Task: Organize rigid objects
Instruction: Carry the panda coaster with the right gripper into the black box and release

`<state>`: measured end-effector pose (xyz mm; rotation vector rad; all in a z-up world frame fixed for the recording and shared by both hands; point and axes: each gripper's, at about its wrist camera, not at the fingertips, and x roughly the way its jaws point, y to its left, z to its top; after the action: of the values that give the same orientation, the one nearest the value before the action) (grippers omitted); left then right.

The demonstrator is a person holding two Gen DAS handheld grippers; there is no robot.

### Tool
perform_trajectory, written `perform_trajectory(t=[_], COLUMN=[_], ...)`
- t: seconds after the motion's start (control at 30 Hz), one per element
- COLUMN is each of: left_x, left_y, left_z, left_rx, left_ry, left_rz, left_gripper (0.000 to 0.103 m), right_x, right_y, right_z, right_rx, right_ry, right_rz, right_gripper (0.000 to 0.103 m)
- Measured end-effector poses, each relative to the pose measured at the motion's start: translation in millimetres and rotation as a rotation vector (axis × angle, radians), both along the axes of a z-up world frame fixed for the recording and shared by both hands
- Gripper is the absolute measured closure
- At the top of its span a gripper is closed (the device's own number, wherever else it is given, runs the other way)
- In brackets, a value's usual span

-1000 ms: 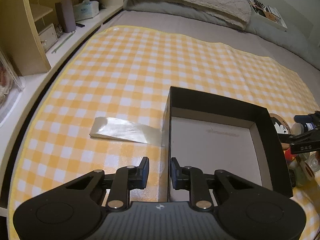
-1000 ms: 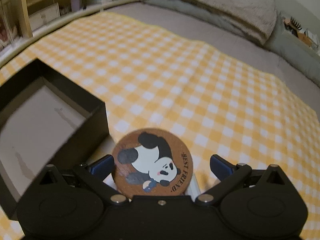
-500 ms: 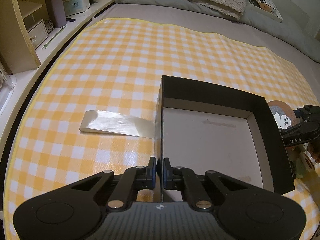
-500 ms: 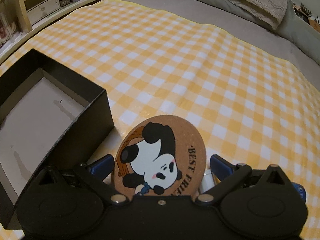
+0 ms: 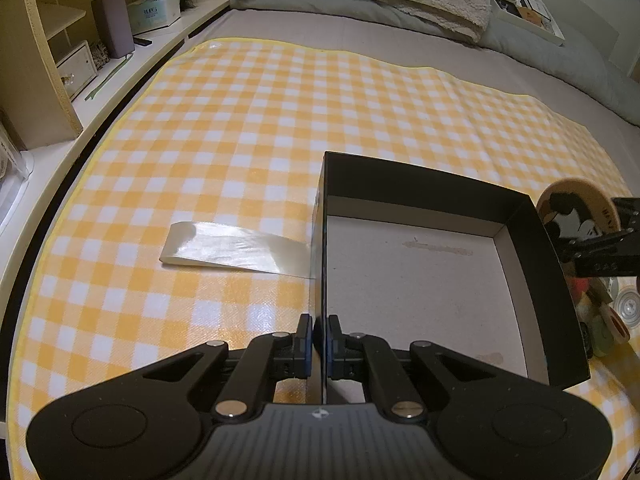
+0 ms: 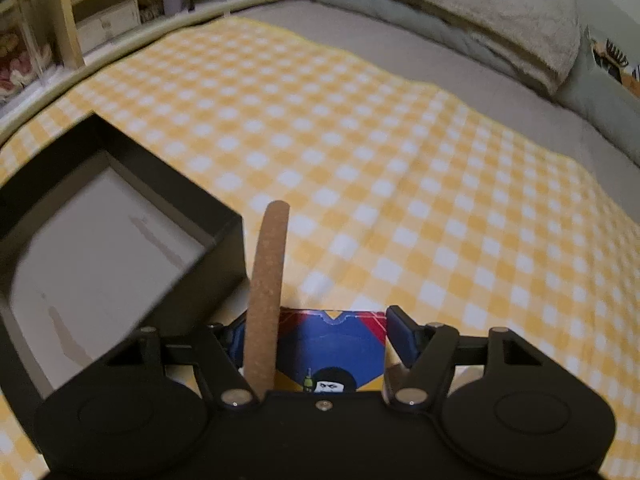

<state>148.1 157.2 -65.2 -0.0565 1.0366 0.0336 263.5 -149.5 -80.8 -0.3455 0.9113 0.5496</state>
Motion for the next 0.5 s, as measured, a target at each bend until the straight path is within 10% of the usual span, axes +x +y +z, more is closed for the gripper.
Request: perform_trajectory(t=[0.13,0.27,0.5], left_x=[0.0,-0.5,-1.0], left_y=[0.1,0.5,0.9], left_z=[0.4,0.1,1.4], left_rx=[-0.002,0.001,-0.006], left_ry=[0.0,0.0,-0.004], left_rz=[0.0,0.0,-0.001], left_gripper=[0.096,0.096,0.096], right_x=[-1.6,-1.1,-2.0], right_y=[0.2,-0.3,-3.9], right_z=[8.6,2.6,7.5], right_rx=[0.026,-0.025,-0.016], right_ry=[0.011,0.024,0.072], right_rz=[-0.007,-0.049,-0.048], right_gripper=[0.034,0.012,0.072])
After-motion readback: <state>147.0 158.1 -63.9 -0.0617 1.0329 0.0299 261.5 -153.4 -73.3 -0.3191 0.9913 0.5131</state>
